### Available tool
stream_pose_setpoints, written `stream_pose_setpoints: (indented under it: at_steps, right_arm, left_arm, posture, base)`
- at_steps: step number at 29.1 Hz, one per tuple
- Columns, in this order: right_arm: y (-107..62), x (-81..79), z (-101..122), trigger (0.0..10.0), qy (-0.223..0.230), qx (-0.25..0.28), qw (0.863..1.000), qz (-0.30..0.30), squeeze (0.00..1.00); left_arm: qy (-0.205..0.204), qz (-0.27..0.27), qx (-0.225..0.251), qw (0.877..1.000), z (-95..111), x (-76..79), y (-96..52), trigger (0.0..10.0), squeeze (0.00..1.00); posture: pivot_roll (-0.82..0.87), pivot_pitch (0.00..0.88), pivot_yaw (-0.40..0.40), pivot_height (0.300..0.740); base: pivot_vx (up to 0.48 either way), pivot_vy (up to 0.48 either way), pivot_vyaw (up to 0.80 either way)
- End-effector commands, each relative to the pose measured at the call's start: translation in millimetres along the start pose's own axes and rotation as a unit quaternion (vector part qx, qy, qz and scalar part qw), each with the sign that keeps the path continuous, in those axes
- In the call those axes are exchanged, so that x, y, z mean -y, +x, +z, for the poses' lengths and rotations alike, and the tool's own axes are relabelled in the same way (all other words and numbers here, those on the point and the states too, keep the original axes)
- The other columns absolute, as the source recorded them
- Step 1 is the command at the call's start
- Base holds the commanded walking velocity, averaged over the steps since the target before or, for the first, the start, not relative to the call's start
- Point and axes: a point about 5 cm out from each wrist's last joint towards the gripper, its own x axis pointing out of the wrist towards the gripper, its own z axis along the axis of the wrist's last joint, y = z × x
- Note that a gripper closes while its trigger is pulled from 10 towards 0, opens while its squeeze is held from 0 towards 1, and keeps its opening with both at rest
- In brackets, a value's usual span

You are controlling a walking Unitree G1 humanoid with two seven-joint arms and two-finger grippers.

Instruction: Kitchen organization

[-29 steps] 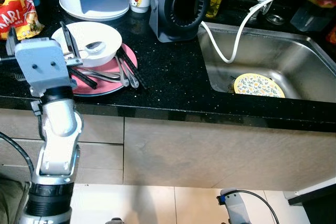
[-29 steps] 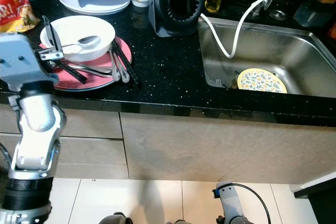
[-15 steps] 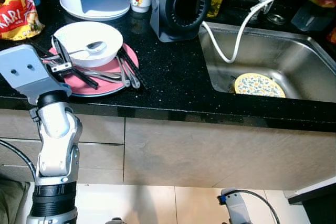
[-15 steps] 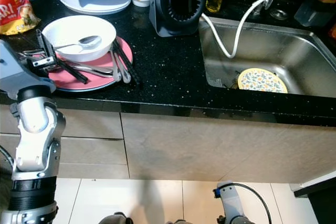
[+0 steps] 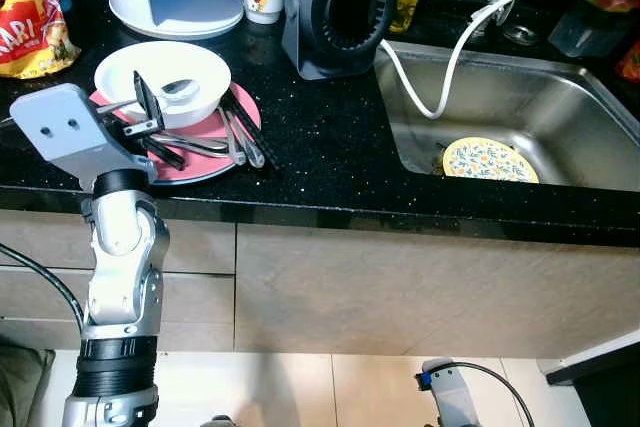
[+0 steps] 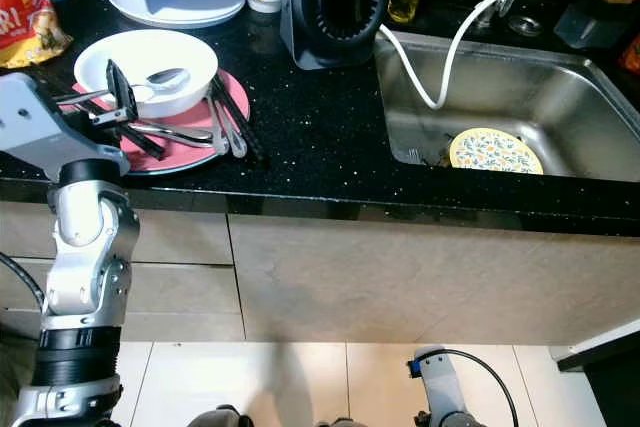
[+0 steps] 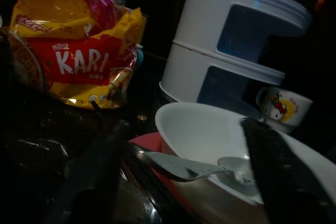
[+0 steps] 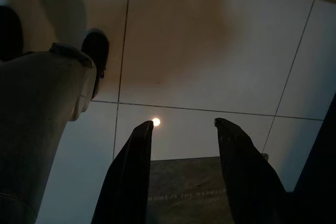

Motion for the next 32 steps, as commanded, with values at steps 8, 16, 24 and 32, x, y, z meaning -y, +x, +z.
stream_pose_setpoints:
  at_steps: [8,16,24,32]
  right_arm:
    - [-1.9,6.6,-10,10.0,0.001,-0.015,1.0,-0.007,0.0]
    - [-1.5,5.7,-8,10.0,-0.003,-0.013,1.0,-0.006,0.0]
    - [-1.4,4.3,-9,10.0,-0.005,-0.014,1.0,-0.006,0.0]
    - [-0.9,1.8,-7,10.0,0.005,-0.008,1.0,-0.007,0.0]
  left_arm:
    - [-0.01,-0.004,-0.002,1.0,-4,-0.2,-1.0,0.0,0.0]
    - [-0.006,-0.011,0.011,1.0,-1,0.2,0.4,0.0,0.0]
    - [0.01,-0.031,0.04,0.999,12,1.7,7.3,0.0,0.0]
    - [-0.039,-0.09,0.063,0.993,33,16.9,18.1,0.0,0.0]
  posture:
    - [0.13,0.095,-0.122,0.74]
    - [0.13,0.095,-0.123,0.74]
    - [0.13,0.098,-0.124,0.74]
    - [0.13,0.101,-0.117,0.74]
  base:
    - [0.0,0.0,0.0]
    - [0.0,0.0,0.0]
    - [0.0,0.0,0.0]
    - [0.0,0.0,0.0]
